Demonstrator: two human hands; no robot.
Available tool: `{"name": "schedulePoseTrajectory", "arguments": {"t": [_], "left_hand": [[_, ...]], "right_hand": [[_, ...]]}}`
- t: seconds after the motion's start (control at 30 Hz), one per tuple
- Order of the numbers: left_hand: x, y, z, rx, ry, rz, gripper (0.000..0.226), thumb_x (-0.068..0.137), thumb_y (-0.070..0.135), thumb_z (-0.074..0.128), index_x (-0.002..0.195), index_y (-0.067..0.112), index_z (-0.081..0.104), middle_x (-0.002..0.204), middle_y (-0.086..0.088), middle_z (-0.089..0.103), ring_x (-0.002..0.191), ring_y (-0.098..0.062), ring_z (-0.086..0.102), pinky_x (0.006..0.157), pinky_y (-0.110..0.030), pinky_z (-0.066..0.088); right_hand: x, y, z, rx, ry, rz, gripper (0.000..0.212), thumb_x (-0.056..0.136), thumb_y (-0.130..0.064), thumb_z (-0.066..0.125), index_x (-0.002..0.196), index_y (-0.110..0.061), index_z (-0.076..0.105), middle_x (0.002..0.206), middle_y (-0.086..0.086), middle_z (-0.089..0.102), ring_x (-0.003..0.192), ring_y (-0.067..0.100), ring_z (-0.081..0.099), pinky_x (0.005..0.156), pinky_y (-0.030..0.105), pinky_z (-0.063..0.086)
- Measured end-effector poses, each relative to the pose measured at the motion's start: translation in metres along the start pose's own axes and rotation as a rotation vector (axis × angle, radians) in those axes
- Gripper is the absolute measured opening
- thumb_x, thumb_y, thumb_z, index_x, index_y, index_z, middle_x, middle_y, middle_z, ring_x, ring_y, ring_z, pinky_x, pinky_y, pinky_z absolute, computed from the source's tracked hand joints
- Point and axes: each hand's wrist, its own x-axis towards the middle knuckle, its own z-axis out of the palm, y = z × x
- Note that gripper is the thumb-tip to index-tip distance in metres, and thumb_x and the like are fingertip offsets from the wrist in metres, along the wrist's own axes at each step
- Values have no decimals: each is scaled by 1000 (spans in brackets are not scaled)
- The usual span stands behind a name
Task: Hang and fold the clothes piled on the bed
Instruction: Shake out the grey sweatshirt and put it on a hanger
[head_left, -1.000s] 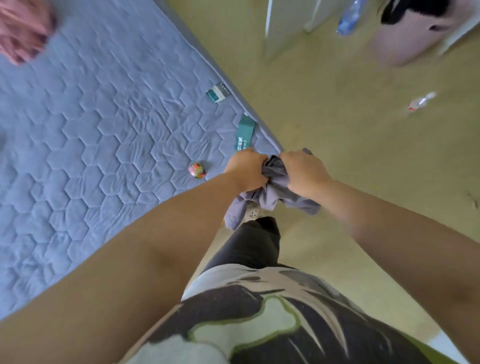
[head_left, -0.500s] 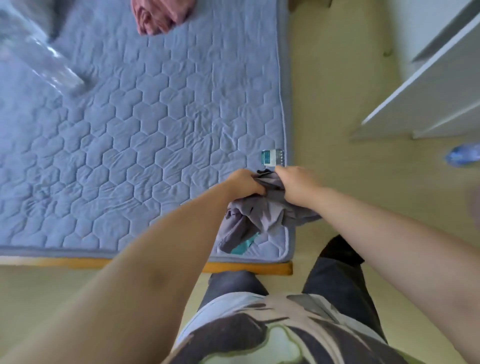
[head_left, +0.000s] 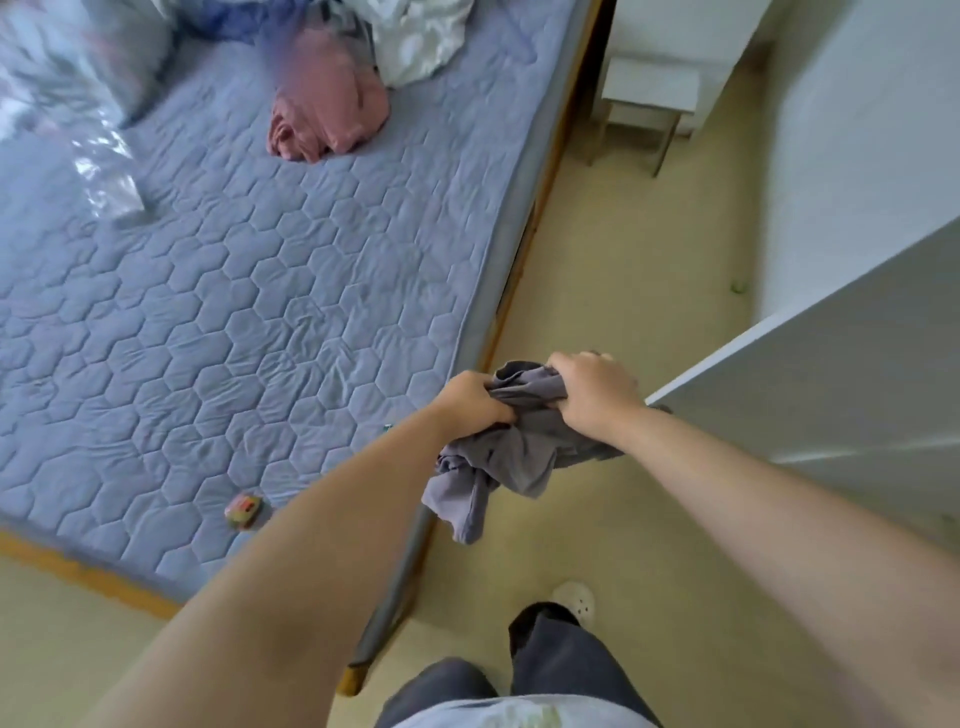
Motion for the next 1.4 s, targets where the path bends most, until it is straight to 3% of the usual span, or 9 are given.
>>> {"name": "schedulePoseTrajectory", "arguments": {"t": [0.1,0.27,0.5,0.63,0.73,0.87,0.97,1.1,1.4], "left_hand": [[20,19,-18,-46,57,-18,14,76,20,73,88,16,66,82,-3,61,78,-18,56,66,-25,44],[63,37,-71,-94,116,-29,23,75,18,75,96,11,69,88,-6,64,83,-20,58,75,-30,47],[147,61,-195,-49,115,-16,19,78,15,74,73,20,56,76,1,56,74,-15,51,54,-20,36],[180,65,-260,-8,334,16,17,78,23,73,75,14,59,77,-2,59,79,-23,55,60,-29,41],[201,71,-301,-48,595,57,17,81,26,66,92,13,65,90,-4,65,86,-26,58,68,-30,42],[237,81,-345,-56,796,70,25,83,28,66,99,9,62,102,-8,59,96,-26,53,68,-29,34],[275,80,-364,-117,678,1,35,90,29,61,120,11,58,116,-9,60,105,-28,55,79,-31,41],[343,68,-370,-259,554,-141,34,95,24,53,128,14,57,131,-4,58,118,-26,54,91,-26,41],[491,52,-338,-552,539,-509,37,93,16,50,129,10,56,133,-8,57,123,-25,51,100,-28,39]], "right_hand": [[28,20,-26,-33,17,-103,24,87,-16,54,111,-13,55,112,6,60,107,29,49,84,34,33],[95,22,-71,-82,4,-113,24,85,-13,55,109,-13,57,108,9,58,104,30,46,89,33,31],[245,3,-126,66,-83,-103,15,85,-8,51,99,-10,55,97,9,60,87,31,54,66,33,42],[332,-27,-164,-136,49,-231,15,83,-8,53,99,-10,56,100,10,59,95,33,54,70,33,37],[394,-48,-189,-218,237,-395,16,73,-1,59,88,-8,58,88,10,60,87,34,53,68,34,29],[474,-57,-207,-169,344,-586,27,59,12,63,79,-5,61,76,11,62,74,33,57,69,36,41],[530,-51,-206,-160,302,-597,28,70,10,63,96,0,64,95,16,64,94,36,57,83,39,42],[605,-14,-182,-301,73,-477,35,89,-17,60,122,-7,55,129,10,53,124,28,41,103,35,33],[749,56,-129,-448,-317,-515,33,94,-25,51,124,-11,50,131,8,48,126,27,38,102,35,36]]}}
